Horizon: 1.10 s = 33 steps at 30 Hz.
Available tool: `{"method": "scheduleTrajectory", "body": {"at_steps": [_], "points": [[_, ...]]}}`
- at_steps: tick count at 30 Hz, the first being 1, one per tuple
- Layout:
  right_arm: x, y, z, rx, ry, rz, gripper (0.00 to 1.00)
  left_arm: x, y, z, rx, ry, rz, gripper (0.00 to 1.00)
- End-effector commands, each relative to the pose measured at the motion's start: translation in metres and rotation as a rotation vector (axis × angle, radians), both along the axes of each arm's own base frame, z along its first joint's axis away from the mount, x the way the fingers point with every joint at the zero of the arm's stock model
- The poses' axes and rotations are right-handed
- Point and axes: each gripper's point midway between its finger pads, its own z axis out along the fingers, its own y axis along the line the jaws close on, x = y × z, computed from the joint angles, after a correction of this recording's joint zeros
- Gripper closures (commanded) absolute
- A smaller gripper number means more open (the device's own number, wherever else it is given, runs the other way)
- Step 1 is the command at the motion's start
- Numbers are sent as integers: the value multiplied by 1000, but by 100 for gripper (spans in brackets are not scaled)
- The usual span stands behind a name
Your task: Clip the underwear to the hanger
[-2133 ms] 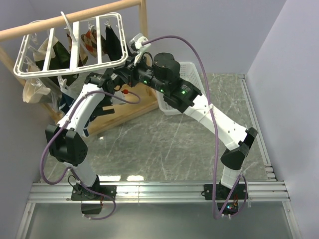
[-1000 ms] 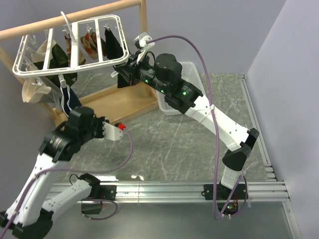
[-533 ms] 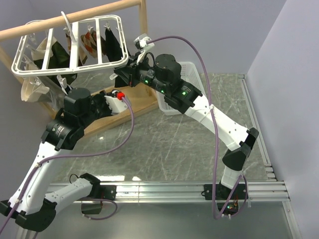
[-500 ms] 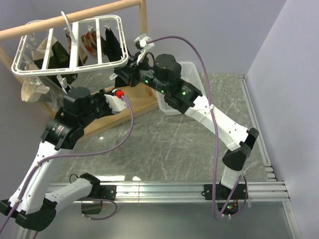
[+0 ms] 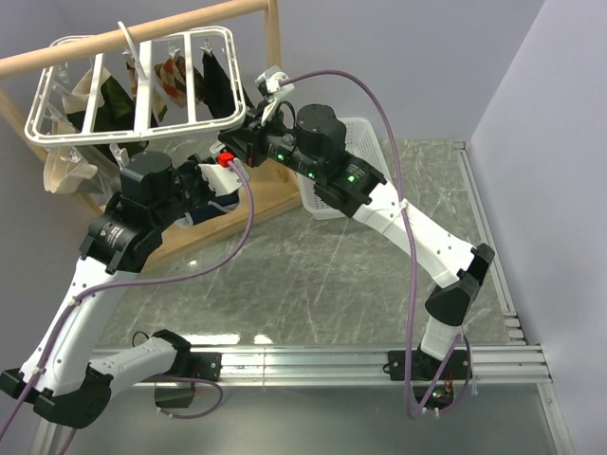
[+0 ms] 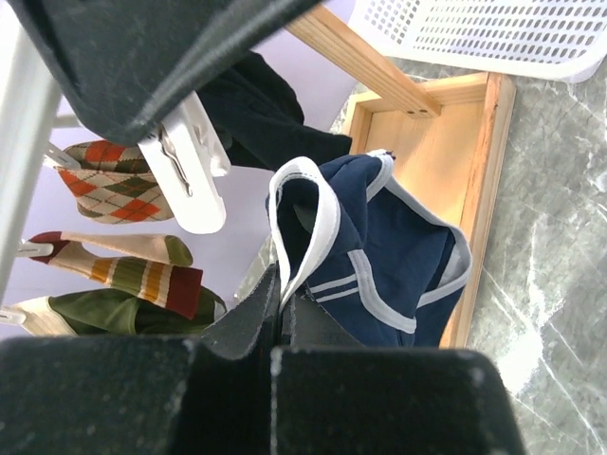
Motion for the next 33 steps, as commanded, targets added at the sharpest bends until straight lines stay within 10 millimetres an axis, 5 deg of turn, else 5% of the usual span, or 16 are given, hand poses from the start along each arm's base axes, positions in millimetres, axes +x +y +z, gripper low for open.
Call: {"method": "scheduleTrajectory", "body": {"at_steps": [1, 14, 33], "points": [[-18, -14, 7, -25, -3, 28, 100, -2, 6, 15, -10, -38, 23, 100], [-23, -11, 4, -39, -4, 63, 100, 14, 27, 15, -2, -34, 84, 100], [-17, -9, -9, -77, -20, 37, 100, 10, 19, 32, -38, -52, 35, 100]]}}
